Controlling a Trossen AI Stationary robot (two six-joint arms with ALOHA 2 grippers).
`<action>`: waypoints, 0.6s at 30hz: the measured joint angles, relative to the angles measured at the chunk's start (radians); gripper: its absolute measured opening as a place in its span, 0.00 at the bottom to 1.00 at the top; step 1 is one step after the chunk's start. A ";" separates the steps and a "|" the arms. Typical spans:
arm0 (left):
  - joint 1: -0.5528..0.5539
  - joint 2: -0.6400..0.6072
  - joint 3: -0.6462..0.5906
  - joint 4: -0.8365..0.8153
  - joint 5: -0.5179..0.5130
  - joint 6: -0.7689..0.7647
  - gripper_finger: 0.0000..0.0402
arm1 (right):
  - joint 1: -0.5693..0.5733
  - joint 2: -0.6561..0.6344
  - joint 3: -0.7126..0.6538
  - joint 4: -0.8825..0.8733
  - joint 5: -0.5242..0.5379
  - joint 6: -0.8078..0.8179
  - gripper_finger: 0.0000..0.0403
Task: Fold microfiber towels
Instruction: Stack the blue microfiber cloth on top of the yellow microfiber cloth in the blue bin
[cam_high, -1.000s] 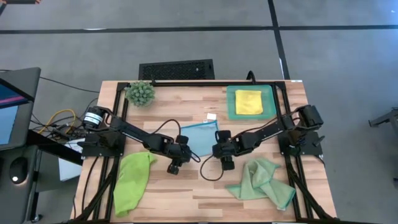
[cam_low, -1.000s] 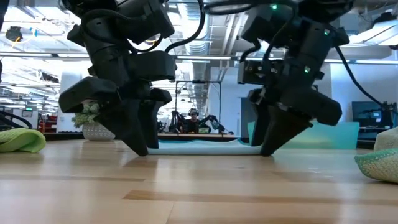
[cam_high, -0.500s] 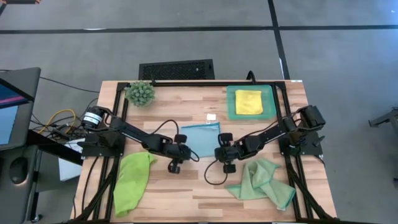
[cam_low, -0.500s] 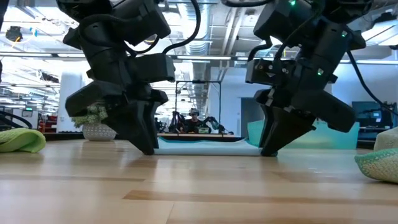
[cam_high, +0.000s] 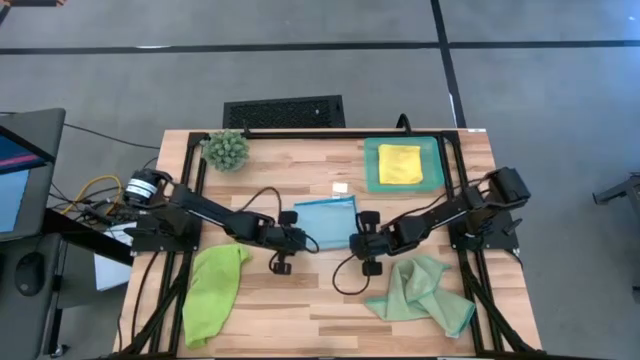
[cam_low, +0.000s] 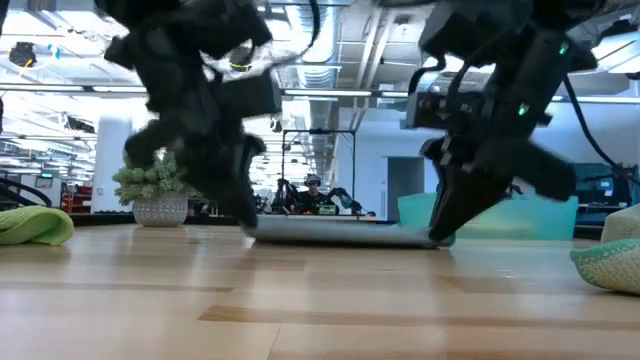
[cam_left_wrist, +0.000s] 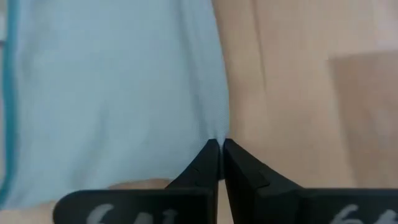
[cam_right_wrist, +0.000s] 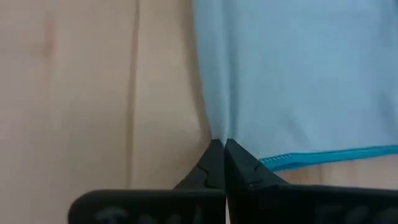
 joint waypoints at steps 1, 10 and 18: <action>-0.001 -0.019 0.000 0.001 0.001 -0.003 0.00 | 0.000 -0.022 0.000 -0.006 0.000 0.010 0.02; -0.001 -0.141 0.000 0.071 0.013 -0.001 0.00 | 0.012 -0.261 0.005 -0.075 0.030 0.087 0.01; 0.044 -0.146 0.076 0.208 0.025 0.060 0.00 | 0.047 -0.449 0.006 -0.217 0.092 0.138 0.00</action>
